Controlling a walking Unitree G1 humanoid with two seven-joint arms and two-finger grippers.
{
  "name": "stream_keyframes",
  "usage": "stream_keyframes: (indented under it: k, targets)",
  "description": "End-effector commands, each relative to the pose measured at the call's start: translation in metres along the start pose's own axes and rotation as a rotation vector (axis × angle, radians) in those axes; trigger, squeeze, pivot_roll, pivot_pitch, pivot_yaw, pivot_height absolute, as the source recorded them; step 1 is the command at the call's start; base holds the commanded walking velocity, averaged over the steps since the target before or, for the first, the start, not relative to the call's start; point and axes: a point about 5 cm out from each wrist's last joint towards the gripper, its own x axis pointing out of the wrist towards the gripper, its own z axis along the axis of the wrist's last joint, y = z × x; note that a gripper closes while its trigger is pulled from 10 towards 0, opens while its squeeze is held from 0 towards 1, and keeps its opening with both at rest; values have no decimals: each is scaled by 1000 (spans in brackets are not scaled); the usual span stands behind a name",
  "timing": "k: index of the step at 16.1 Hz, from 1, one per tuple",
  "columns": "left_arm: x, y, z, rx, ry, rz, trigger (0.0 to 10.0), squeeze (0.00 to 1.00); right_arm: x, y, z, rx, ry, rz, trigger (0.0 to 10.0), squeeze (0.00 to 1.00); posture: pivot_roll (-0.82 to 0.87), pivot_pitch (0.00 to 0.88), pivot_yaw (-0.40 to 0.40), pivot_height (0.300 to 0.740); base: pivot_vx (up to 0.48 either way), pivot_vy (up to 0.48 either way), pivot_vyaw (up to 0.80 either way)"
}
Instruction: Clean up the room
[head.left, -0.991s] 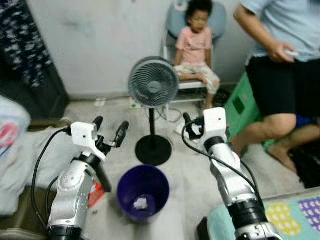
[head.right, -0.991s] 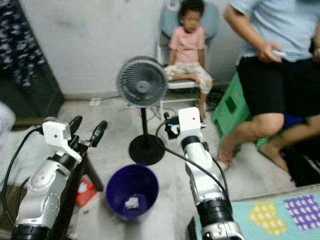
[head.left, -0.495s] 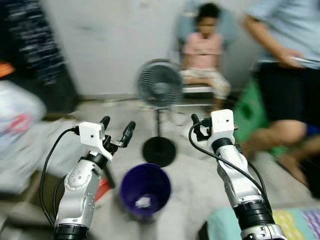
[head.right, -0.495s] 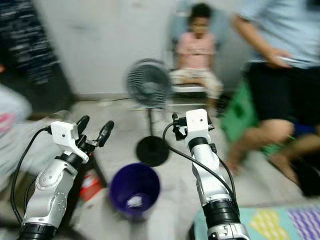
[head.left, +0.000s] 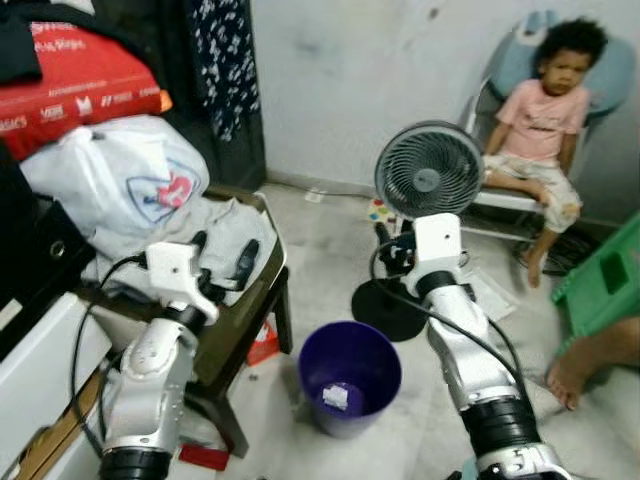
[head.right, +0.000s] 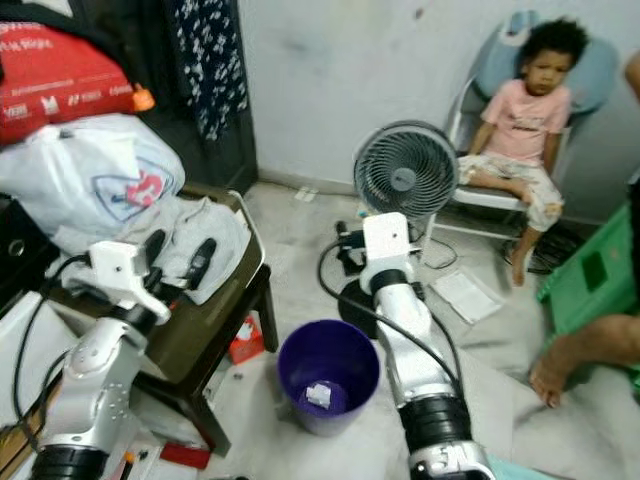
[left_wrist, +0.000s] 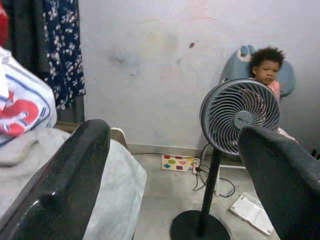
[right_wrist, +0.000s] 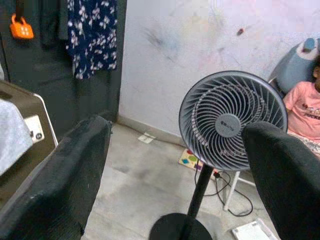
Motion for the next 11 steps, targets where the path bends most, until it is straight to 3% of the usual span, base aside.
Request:
stream_keyframes:
  k: [1, 7, 11]
  targets:
    - [2, -3, 1, 6, 3, -5, 10000, 0, 1, -6, 0, 5, 2, -19, 10000, 0, -42, 0, 20, 740, 0, 0, 0]
    - [2, -2, -10, -10, 65, -16, 10000, 0, 1, 2, -14, 28, 97, 10, 10000, 0, -32, 0, 11, 740, 0, 0, 0]
    - [1, -14, -35, -50, 228, -212, 10000, 0, 0, 22, -36, 59, 230, 64, 10000, 0, -31, 0, 13, 740, 0, 0, 0]
